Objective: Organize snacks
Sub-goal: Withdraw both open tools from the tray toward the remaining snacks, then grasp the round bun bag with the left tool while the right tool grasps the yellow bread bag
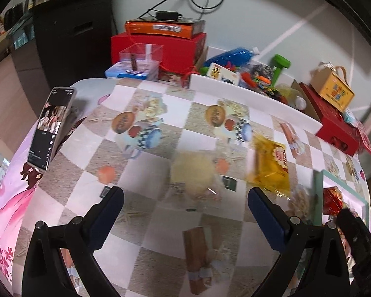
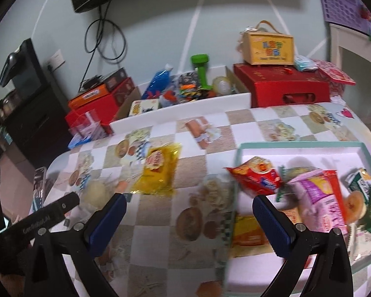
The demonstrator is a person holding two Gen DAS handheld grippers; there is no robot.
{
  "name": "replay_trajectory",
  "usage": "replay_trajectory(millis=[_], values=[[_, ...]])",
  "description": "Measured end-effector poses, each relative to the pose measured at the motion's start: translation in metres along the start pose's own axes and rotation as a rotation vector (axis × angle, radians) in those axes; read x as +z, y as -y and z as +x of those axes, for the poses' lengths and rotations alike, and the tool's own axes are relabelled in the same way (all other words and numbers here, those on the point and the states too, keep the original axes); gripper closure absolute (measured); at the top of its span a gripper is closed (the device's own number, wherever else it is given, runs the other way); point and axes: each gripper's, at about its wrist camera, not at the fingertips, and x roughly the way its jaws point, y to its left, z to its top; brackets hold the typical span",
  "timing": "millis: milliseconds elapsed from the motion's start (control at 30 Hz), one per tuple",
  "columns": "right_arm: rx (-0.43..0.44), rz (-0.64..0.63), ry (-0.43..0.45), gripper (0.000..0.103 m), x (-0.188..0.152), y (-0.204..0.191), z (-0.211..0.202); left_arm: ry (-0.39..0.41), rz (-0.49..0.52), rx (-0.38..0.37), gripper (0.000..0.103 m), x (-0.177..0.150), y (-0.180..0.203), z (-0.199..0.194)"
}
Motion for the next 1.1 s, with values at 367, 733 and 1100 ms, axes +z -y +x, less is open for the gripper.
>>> replay_trajectory(millis=[367, 733, 1100], values=[[0.048, -0.027, -0.015, 0.004, 0.000, -0.016, 0.016, -0.013, -0.023, -0.041, 0.003, 0.001, -0.004, 0.021], [0.034, -0.053, 0.015, 0.015, 0.023, -0.024, 0.037, 0.056, -0.104, -0.097, 0.003, 0.018, -0.011, 0.043], [0.012, -0.083, 0.017, 0.028, 0.035, -0.027, 0.071, -0.041, -0.063, -0.096, 0.003, 0.022, 0.003, 0.069]])
